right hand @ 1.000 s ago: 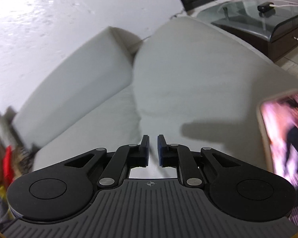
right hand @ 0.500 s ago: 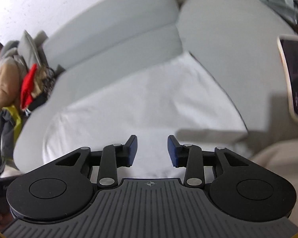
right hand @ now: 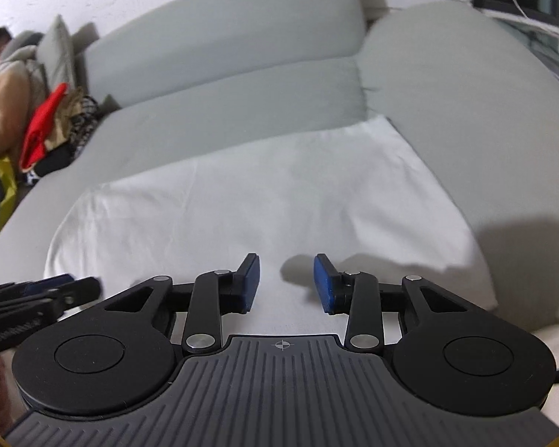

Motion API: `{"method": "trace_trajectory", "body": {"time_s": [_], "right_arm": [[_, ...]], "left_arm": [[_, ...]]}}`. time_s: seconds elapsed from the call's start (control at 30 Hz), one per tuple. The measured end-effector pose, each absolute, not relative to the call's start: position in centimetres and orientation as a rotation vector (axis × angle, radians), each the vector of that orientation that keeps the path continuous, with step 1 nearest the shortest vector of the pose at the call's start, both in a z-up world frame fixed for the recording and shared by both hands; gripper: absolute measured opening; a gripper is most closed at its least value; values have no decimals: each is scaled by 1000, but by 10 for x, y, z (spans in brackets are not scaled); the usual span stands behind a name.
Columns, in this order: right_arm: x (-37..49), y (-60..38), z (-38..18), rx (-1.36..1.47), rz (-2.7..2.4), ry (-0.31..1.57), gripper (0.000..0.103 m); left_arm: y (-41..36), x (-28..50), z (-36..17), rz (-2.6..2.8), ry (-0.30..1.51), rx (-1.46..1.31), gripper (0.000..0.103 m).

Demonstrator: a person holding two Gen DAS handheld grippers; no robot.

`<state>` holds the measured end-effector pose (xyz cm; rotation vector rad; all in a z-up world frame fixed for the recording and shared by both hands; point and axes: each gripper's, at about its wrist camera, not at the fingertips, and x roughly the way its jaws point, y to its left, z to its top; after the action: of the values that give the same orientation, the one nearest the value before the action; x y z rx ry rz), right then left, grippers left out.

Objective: Fold clothes
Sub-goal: 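Open both grippers and move back above the folded shirt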

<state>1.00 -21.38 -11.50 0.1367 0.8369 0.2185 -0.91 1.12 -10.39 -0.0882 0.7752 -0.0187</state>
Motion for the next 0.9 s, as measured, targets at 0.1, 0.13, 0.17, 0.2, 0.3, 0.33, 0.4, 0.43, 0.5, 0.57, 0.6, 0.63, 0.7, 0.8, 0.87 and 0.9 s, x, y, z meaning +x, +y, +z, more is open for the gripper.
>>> {"method": "trace_trajectory", "body": {"time_s": [0.1,0.13,0.17,0.2,0.3,0.33,0.4,0.43,0.5,0.57,0.6,0.63,0.7,0.8,0.87,0.9], "right_arm": [[15,-210,-130,104,214,859,43],[14,-209,-135,93,216,868,43],[9,-209,-135,79,220,866,43],[5,-210,-134,75,221,886,44],[-12,-221,-137,131,219,987,44],[-18,-226,-140,153,218,1031,46],[-29,-239,-150,238,205,1130,47],[-35,-246,-154,290,199,1160,47],[-45,-261,-156,388,194,1142,50],[-52,-271,-152,460,184,1091,60],[-53,-276,-149,489,178,1067,64],[-54,-280,-147,515,170,1043,70],[-55,-286,-142,549,147,994,72],[-58,-303,-141,620,99,915,72],[-57,-317,-143,680,61,867,71],[-57,-324,-145,709,42,842,66]], "left_arm": [[8,-8,-113,-12,797,-44,41],[8,-10,-113,-14,823,-43,41],[8,-12,-112,-15,850,-43,41],[8,-15,-112,-18,879,-43,41],[10,-23,-120,-62,1042,-72,41],[11,-28,-124,-83,1066,-87,40],[13,-40,-128,-116,1078,-107,41],[14,-44,-126,-118,1062,-111,40],[16,-48,-118,-122,1015,-124,41],[20,-50,-106,-120,947,-143,42],[22,-51,-100,-117,908,-153,43],[25,-51,-95,-107,874,-164,46],[31,-49,-92,-84,828,-189,46],[43,-40,-95,-55,797,-224,46],[49,-30,-101,-29,819,-224,42],[51,-25,-105,-15,834,-224,42]]}}
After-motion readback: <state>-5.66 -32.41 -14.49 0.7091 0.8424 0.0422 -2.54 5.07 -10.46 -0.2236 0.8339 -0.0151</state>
